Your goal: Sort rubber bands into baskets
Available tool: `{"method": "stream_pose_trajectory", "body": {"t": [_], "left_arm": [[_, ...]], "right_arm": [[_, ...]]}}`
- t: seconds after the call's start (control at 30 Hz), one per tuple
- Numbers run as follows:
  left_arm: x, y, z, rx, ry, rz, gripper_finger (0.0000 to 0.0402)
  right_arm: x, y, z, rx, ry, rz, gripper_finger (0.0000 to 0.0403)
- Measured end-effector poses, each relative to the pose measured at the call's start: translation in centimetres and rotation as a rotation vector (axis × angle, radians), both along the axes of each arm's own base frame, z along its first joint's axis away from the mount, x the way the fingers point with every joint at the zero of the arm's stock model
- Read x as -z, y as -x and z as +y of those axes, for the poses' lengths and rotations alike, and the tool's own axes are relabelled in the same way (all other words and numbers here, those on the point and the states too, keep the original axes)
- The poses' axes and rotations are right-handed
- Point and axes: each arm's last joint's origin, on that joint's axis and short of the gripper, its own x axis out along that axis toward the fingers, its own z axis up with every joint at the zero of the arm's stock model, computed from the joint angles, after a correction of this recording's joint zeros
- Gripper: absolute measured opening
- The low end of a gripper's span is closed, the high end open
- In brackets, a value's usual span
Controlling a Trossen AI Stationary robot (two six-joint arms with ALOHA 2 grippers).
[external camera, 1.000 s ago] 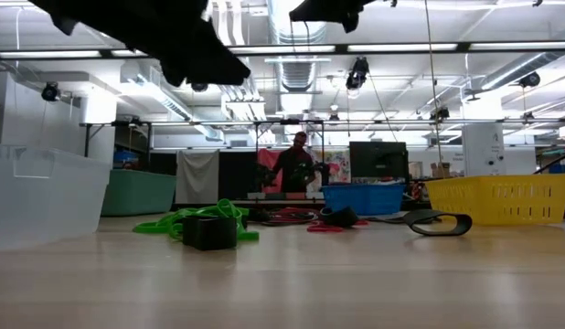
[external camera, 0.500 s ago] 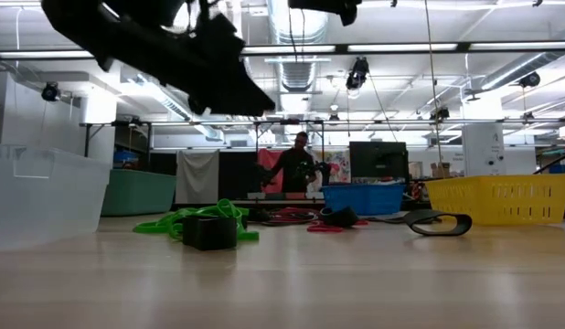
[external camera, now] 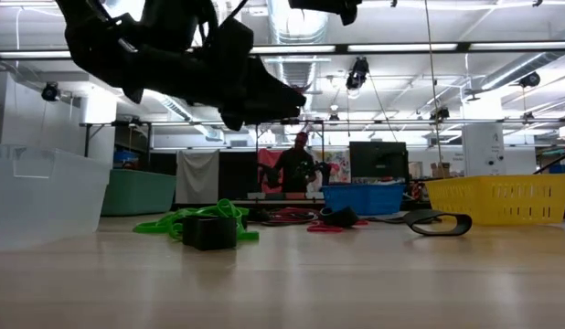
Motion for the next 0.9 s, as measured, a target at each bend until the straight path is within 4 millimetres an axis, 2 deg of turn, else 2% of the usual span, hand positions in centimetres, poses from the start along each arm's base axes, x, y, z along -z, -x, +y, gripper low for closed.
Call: {"method": "stream_pose_trajectory", "body": {"t": [0.13, 0.23, 0.33, 0.6, 0.83, 0.9], "left_arm": [[0.5, -0.1, 1.0, -0.097, 0.014, 0.008, 0.02], [0.6, -0.1, 1.3, -0.109, 0.008, 0.011, 0.0191], [0.6, -0.1, 1.4, -0.099, 0.0, 0.018, 0.0155], [0.7, -0.1, 1.5, -0.104, 0.003, 0.02, 0.0016], [1.0, 0.0, 1.4, -0.091, -0.011, 0.061, 0.0001], [1.2, 0.1, 0.9, -0.007, -0.032, 0.1, 0.0001]], "right_arm": [[0.0, 0.0, 0.0, 0.0, 0.001, 0.001, 0.0009], [0.0, 0.0, 0.0, 0.0, 0.001, 0.001, 0.0009], [0.0, 0.0, 0.0, 0.0, 0.001, 0.001, 0.0009], [0.0, 0.0, 0.0, -0.001, 0.006, 0.002, 0.0009], [0.0, 0.1, 0.0, -0.001, 0.013, 0.007, 0.0009], [-0.2, 0.4, 0.0, 0.009, 0.02, 0.004, 0.0009]]}}
